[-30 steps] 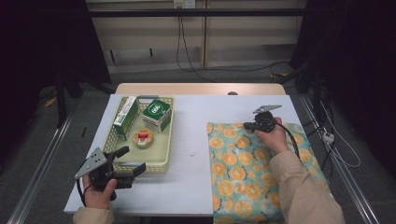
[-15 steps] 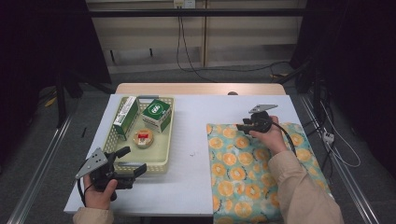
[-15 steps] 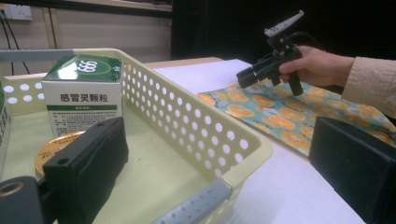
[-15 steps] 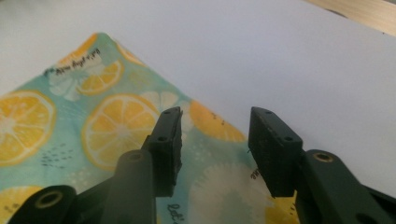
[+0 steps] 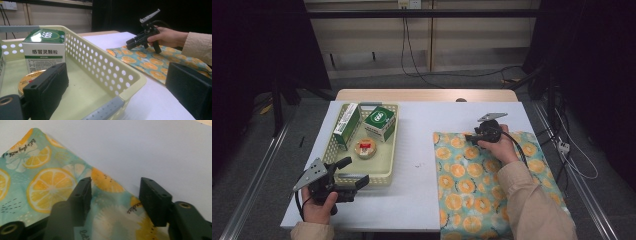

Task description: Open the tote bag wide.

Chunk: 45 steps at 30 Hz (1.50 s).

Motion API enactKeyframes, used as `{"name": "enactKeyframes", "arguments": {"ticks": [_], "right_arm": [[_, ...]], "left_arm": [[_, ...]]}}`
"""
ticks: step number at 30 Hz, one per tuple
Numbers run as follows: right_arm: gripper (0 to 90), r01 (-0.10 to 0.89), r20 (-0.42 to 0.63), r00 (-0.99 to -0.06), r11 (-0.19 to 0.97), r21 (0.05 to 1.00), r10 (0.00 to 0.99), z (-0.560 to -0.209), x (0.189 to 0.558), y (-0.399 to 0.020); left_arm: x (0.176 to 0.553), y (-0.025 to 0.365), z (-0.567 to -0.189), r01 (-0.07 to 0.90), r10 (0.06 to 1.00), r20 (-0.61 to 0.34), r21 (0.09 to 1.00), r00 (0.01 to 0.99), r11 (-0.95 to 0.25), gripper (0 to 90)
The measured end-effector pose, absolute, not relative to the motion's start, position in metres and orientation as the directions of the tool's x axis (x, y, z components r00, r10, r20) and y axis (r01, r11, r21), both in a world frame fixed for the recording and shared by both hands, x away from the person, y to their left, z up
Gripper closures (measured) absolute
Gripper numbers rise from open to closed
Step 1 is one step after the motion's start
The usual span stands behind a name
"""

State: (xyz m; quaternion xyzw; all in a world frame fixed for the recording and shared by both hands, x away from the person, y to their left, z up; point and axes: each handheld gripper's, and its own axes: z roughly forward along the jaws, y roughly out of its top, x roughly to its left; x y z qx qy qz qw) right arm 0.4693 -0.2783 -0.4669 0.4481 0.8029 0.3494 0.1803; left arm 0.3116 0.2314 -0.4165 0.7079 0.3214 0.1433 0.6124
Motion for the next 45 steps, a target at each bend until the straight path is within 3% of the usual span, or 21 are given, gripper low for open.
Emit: {"name": "enactKeyframes", "arguments": {"ticks": [16,17,23,26,31,33,41,45], "right_arm": [[62.4,0.61,0.049,-0.526,0.336,0.717,0.849,-0.466,0.468,-0.279],[67.6,0.612,0.053,-0.531,0.34,0.714,0.846,-0.465,0.469,-0.28],[77.3,0.617,0.065,-0.533,0.334,0.713,0.844,-0.465,0.469,-0.282],[90.0,0.615,0.088,-0.538,0.319,0.721,0.838,-0.466,0.467,-0.283],[90.0,0.624,0.103,-0.516,0.29,0.725,0.85,-0.466,0.466,-0.282],[90.0,0.623,0.062,-0.525,0.333,0.708,0.849,-0.461,0.467,-0.277],[90.0,0.571,0.079,-0.537,0.292,0.767,0.84,-0.434,0.479,-0.27],[90.0,0.55,0.08,-0.501,0.245,0.798,0.862,-0.418,0.498,-0.27]], "left_arm": [[0.314,0.226,-0.419,0.28,0.62,-0.178,0.958,0.764,-0.07,4.4],[0.314,0.226,-0.419,0.279,0.62,-0.175,0.957,0.765,-0.074,4.4],[0.313,0.225,-0.418,0.277,0.62,-0.173,0.958,0.765,-0.074,4.4],[0.313,0.225,-0.419,0.275,0.62,-0.169,0.958,0.766,-0.079,4.4],[0.312,0.224,-0.419,0.274,0.616,-0.168,0.958,0.77,-0.081,4.4],[0.311,0.223,-0.418,0.273,0.615,-0.168,0.959,0.77,-0.079,4.4],[0.309,0.221,-0.416,0.278,0.607,-0.173,0.957,0.776,-0.084,4.4],[0.308,0.216,-0.413,0.267,0.595,-0.16,0.959,0.787,-0.096,4.3]]}}
